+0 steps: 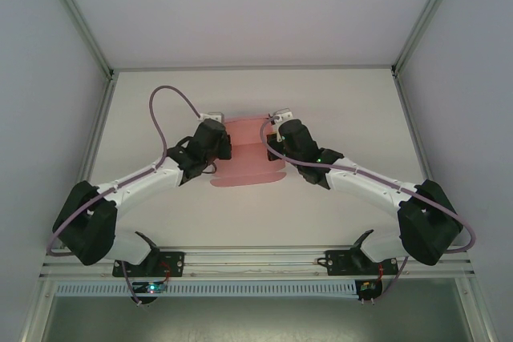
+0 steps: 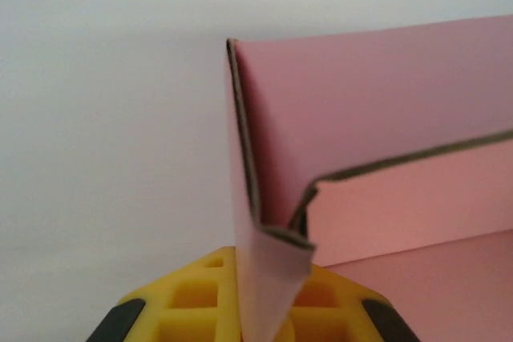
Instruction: Assemble paper box
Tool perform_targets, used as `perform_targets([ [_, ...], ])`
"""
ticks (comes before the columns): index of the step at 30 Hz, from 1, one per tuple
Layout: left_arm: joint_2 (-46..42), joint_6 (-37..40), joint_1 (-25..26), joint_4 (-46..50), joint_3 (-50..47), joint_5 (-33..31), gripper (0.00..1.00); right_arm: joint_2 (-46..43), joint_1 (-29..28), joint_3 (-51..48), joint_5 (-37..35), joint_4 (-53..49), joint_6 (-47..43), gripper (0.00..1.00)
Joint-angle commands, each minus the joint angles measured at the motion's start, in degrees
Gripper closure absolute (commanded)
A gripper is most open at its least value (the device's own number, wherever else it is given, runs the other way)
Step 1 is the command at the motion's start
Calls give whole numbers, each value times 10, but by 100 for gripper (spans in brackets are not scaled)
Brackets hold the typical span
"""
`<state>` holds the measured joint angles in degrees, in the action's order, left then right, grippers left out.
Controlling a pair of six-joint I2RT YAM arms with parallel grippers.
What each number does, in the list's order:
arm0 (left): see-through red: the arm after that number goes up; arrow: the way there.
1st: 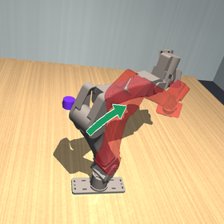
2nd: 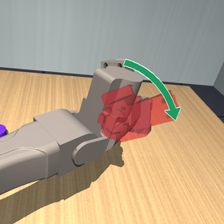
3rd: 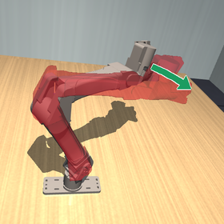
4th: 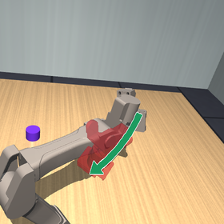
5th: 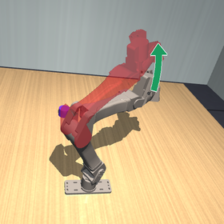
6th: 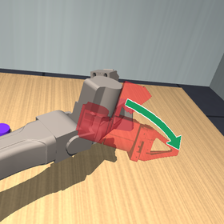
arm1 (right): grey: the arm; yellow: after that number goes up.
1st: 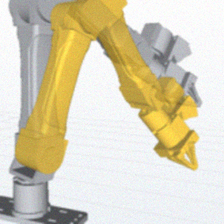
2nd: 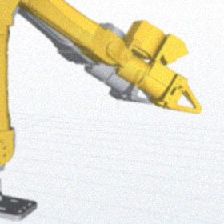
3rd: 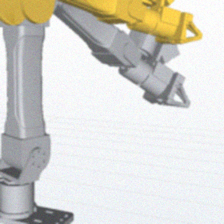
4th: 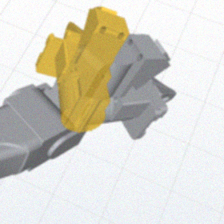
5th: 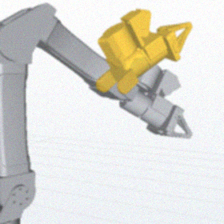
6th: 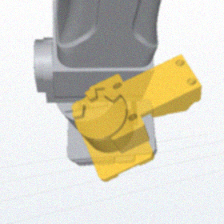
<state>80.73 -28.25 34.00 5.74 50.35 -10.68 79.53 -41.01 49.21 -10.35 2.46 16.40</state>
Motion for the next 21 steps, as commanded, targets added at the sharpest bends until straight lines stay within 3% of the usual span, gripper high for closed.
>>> perform_targets([
  [1,7,12,0,9,26,-57,100,-10,-4,9,5,-3,1,100],
  [6,14,-35,22,77,55,-144,100,26,-28,37,-121,-39,-22,100],
  [12,-14,-82,79,95,67,-130,100,115,-15,69,-322,-48,-6,100],
  [15,-28,-108,96,133,77,-165,100,160,7,107,-387,-80,-3,100],
  [21,-31,-146,105,178,81,-220,100,230,8,170,-587,-131,-19,100],
])
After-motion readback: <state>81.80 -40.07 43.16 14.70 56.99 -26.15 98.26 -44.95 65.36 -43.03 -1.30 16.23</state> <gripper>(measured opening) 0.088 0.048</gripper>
